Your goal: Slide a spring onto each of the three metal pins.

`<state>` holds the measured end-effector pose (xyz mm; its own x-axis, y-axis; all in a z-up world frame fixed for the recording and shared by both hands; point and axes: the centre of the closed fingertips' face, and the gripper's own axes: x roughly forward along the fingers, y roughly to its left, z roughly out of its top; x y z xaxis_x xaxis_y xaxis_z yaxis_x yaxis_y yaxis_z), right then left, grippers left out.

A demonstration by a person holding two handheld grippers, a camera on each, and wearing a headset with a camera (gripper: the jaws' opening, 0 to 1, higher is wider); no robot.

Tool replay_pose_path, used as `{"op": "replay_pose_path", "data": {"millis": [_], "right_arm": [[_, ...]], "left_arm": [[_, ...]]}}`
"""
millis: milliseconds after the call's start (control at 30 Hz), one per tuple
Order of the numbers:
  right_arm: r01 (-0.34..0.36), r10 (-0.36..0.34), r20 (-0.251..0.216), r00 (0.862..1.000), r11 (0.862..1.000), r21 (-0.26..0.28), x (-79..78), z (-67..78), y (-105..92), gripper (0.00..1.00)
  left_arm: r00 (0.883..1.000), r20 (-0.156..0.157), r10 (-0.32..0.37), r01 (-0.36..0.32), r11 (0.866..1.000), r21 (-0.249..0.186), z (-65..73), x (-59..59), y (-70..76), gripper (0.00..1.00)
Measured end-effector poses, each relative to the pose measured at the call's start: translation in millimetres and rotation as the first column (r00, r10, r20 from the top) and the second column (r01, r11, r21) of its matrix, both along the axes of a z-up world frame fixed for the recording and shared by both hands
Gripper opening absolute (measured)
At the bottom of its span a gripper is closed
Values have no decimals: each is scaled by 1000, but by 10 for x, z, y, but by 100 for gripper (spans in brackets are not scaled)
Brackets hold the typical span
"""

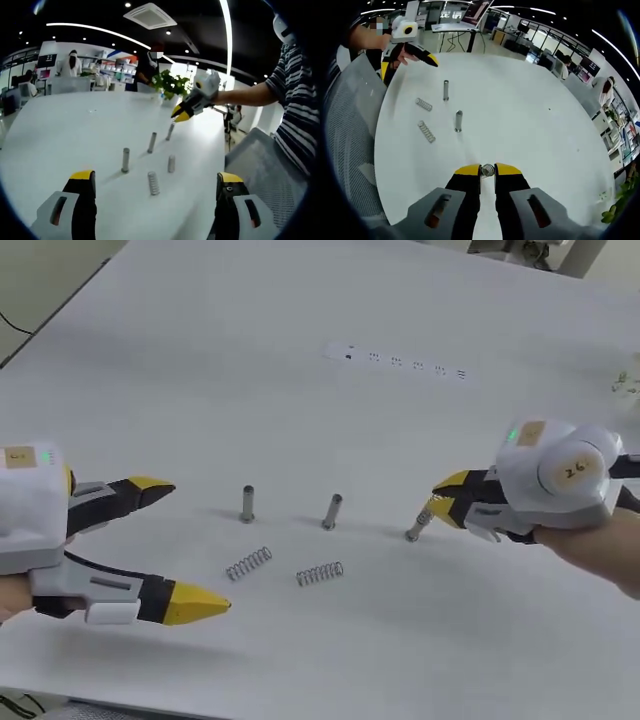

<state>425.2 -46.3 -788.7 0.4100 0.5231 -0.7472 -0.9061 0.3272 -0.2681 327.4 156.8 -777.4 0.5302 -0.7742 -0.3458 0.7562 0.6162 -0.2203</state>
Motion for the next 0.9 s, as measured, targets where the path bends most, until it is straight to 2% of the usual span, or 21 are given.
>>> {"op": "replay_pose_path", "data": {"millis": [567, 900], "right_arm": [[27, -27, -45, 999, 1000, -8, -36, -242, -37, 8], [39, -39, -47, 998, 999, -5, -26, -307, -47, 8]], "left_arm": [[1000, -5, 0, 0, 1000, -7, 2, -6, -24, 98], [1000, -11, -7, 7, 1000, -1, -19, -11, -36, 98]]}}
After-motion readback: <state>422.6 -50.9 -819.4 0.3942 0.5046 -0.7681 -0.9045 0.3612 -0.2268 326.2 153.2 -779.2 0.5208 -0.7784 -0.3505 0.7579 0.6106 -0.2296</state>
